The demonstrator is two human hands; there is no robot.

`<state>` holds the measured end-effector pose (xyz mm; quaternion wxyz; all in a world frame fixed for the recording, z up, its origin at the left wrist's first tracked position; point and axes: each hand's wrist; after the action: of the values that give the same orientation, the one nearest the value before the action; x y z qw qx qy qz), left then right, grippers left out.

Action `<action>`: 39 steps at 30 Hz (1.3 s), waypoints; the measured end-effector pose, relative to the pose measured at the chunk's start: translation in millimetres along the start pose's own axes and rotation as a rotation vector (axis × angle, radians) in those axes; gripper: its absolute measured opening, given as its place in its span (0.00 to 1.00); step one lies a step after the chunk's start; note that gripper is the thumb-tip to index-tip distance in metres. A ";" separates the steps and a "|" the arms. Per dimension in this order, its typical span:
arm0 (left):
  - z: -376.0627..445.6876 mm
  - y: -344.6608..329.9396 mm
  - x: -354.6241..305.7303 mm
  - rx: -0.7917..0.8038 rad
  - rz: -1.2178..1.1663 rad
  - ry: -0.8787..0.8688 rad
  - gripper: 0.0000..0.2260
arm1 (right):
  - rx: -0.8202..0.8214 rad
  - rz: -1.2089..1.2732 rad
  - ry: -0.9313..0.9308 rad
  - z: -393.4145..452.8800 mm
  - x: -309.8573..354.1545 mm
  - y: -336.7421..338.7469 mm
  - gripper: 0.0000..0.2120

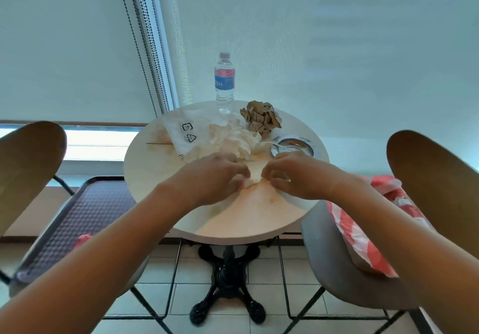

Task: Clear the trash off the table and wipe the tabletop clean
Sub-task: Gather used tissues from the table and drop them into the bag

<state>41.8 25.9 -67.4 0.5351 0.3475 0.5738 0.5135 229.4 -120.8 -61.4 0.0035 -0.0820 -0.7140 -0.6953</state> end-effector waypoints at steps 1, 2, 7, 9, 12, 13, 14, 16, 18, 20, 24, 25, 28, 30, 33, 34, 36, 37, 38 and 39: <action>-0.2 0.5 -0.7 -0.006 -0.009 -0.002 0.10 | -0.001 0.004 0.006 0.2 -1.2 1.7 0.11; -0.6 1.2 -1.1 -0.013 -0.018 -0.006 0.09 | -0.010 0.009 0.015 0.2 -2.3 3.3 0.10; -4.1 5.8 -7.4 -0.071 -0.049 -0.007 0.07 | -0.060 0.030 0.066 1.8 -6.7 11.7 0.10; -5.1 7.3 -9.0 -0.117 -0.070 -0.006 0.07 | -0.073 0.025 0.074 2.0 -8.5 14.3 0.09; -6.0 11.3 -10.3 -0.178 -0.097 -0.010 0.07 | -0.095 0.024 0.079 2.0 -10.0 19.2 0.10; -6.2 13.5 -10.8 -0.194 -0.097 -0.016 0.07 | -0.097 0.036 0.085 2.1 -9.9 20.7 0.10; -6.3 16.4 -11.3 -0.209 -0.097 -0.024 0.07 | -0.100 0.048 0.093 2.2 -10.0 22.3 0.10; -6.7 22.7 -11.3 -0.247 -0.115 -0.042 0.08 | -0.116 0.060 0.109 3.1 -9.9 24.9 0.10; -7.7 29.6 -9.2 -0.294 -0.134 -0.069 0.11 | -0.130 0.061 0.121 4.3 -10.0 27.1 0.10; -7.5 37.1 -4.8 -0.341 -0.109 -0.103 0.15 | -0.134 0.065 0.122 6.8 -9.4 28.9 0.09; -3.3 45.6 6.9 -0.409 -0.075 -0.040 0.17 | -0.136 0.073 0.112 13.0 -5.2 32.8 0.10; -1.8 45.3 9.7 -0.422 -0.082 -0.009 0.17 | -0.139 0.077 0.112 14.4 -4.1 33.0 0.10; 2.5 41.0 16.9 -0.442 -0.111 0.096 0.15 | -0.164 0.093 0.108 17.0 -2.7 32.0 0.11; 3.9 34.9 21.8 -0.398 -0.115 0.151 0.13 | -0.162 0.099 0.091 18.8 -1.7 32.6 0.11; 1.3 25.3 23.8 -0.311 -0.124 0.173 0.12 | -0.147 0.096 0.068 20.0 0.8 33.6 0.11; -0.6 23.7 24.2 -0.280 -0.135 0.176 0.16 | -0.141 0.096 0.062 20.2 1.2 33.1 0.11; -3.6 18.8 29.0 -0.238 -0.117 0.167 0.26 | -0.136 0.094 0.041 19.7 2.8 32.5 0.12; -4.0 15.5 32.9 -0.224 -0.087 0.152 0.28 | -0.136 0.091 0.029 19.4 3.4 32.1 0.12; -3.9 12.2 36.0 -0.208 -0.063 0.137 0.29 | -0.135 0.090 0.029 19.2 3.6 31.0 0.12; -3.4 10.4 37.9 -0.206 -0.050 0.126 0.28 | -0.134 0.089 0.035 19.2 3.6 29.9 0.12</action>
<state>29.9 63.5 -67.5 0.5433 0.2432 0.5590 0.5772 231.5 -100.7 -31.9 0.0412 -0.1016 -0.6616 -0.7418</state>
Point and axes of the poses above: each hand's wrist, its own z-axis towards the middle knuckle, its own y-axis out of the back of the hand, x = y × z, and after that the axes turned 7 degrees about -z, right-handed
